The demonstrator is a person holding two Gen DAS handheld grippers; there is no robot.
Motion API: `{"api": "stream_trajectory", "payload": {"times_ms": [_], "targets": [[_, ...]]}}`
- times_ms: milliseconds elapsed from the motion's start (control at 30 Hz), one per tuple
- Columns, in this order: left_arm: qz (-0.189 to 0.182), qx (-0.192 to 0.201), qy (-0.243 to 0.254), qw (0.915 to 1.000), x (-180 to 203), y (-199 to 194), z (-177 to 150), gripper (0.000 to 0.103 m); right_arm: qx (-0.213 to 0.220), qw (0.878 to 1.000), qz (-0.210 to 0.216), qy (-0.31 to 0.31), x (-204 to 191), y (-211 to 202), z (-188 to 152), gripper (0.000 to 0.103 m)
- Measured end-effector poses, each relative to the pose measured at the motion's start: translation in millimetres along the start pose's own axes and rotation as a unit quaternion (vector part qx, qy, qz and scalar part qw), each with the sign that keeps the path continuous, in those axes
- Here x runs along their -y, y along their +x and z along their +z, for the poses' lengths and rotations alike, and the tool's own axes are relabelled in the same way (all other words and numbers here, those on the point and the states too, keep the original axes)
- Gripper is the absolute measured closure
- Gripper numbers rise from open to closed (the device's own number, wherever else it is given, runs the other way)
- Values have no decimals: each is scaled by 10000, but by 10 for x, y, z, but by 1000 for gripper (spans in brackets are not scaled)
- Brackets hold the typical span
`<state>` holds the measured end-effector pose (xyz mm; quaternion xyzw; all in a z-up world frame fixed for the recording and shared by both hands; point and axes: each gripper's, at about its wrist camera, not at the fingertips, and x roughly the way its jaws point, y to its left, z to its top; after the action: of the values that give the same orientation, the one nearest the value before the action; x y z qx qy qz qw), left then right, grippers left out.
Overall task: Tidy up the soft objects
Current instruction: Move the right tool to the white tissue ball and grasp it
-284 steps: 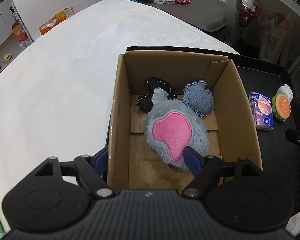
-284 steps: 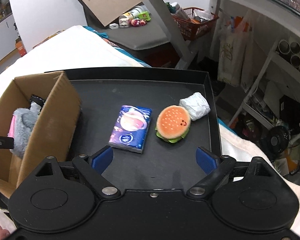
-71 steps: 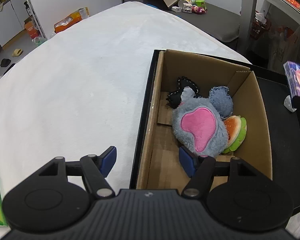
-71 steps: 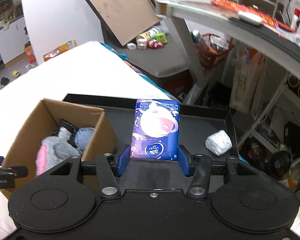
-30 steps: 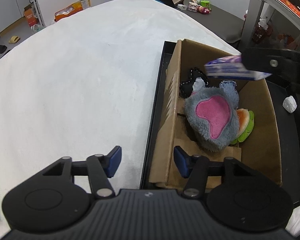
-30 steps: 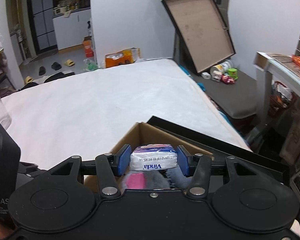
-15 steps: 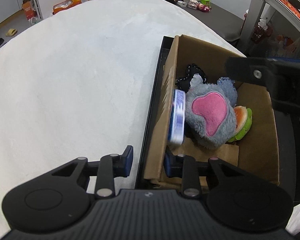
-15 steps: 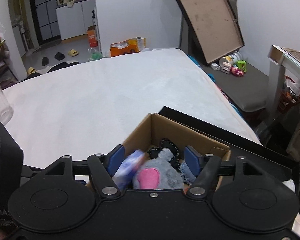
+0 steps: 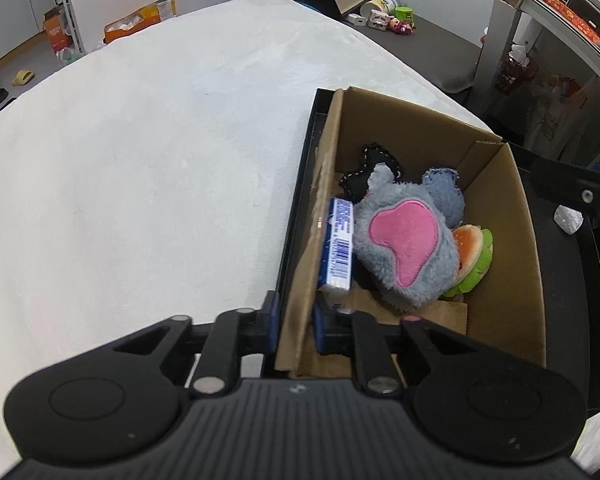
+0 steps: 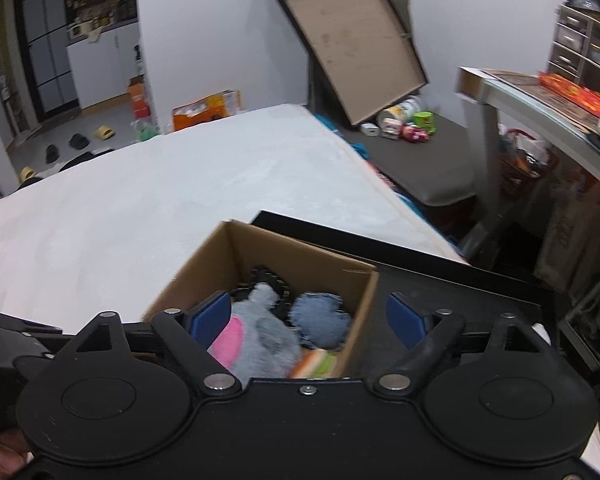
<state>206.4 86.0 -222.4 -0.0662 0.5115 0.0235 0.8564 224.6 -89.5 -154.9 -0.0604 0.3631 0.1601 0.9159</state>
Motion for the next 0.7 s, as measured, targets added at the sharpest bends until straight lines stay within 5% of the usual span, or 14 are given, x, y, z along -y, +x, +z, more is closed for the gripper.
{"api": "stream_trajectory", "payload": {"times_ms": [567, 700], "targets": [[364, 6, 168, 9992, 180, 38, 122, 87, -142, 9971, -441, 604, 628, 30, -324, 14], [478, -21, 185, 9987, 239, 45, 152, 72, -180, 9957, -543, 726, 776, 61, -384, 14]]}}
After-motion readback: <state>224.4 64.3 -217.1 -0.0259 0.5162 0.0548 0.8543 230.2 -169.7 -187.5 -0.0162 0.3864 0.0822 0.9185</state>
